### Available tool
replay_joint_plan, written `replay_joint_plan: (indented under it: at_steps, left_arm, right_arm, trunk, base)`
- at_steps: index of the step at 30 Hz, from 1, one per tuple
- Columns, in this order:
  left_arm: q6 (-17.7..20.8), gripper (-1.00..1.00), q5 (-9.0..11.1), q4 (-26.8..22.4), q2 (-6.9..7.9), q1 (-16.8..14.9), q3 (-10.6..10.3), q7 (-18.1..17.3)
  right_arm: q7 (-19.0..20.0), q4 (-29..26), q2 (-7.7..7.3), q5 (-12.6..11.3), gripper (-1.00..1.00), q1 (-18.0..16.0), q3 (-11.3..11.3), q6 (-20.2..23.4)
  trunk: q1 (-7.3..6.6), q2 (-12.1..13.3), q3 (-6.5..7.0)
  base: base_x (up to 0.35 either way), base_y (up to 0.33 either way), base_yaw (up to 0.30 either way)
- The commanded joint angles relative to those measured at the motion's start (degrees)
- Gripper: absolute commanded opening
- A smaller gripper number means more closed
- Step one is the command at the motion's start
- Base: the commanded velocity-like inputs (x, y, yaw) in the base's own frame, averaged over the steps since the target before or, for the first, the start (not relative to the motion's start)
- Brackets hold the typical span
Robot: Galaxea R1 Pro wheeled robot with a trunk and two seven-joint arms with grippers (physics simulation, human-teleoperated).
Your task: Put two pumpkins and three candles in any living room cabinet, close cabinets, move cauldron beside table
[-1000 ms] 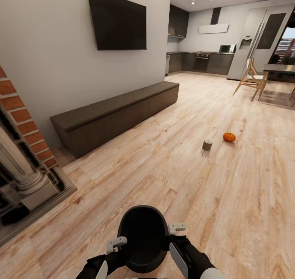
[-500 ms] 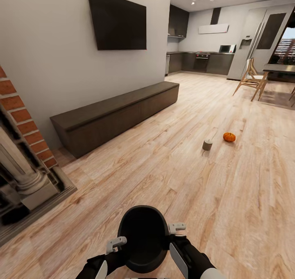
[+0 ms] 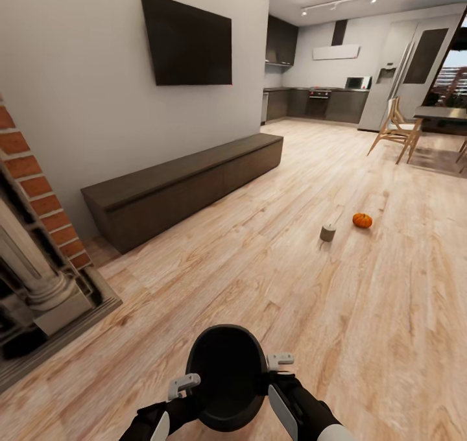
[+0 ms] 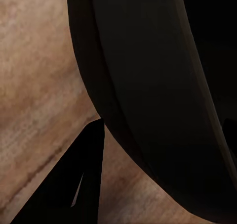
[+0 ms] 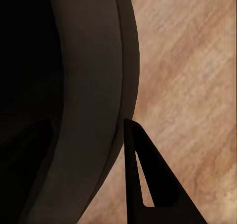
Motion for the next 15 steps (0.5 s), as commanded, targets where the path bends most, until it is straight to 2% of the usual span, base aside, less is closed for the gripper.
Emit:
replay_joint_plan:
  at_steps: [1,15]
  left_arm:
    - [0.03,-1.0,-0.02,0.03,0.01,0.01,-0.16,0.23]
    - [0.03,-1.0,0.05,0.0,0.06,0.01,-0.15,0.2]
  right_arm:
    - [0.07,-0.47,0.0,0.44,-1.0,-0.04,-0.15,-0.02]
    - [0.07,-0.74,0.0,0.43,-1.0,-0.04,-0.15,0.0]
  trunk:
    - [-0.03,0.01,0.23]
    - [-0.39,0.2,3.34]
  base:
    - [0.0,0.0,0.0]
    - [0.0,0.0,0.0]
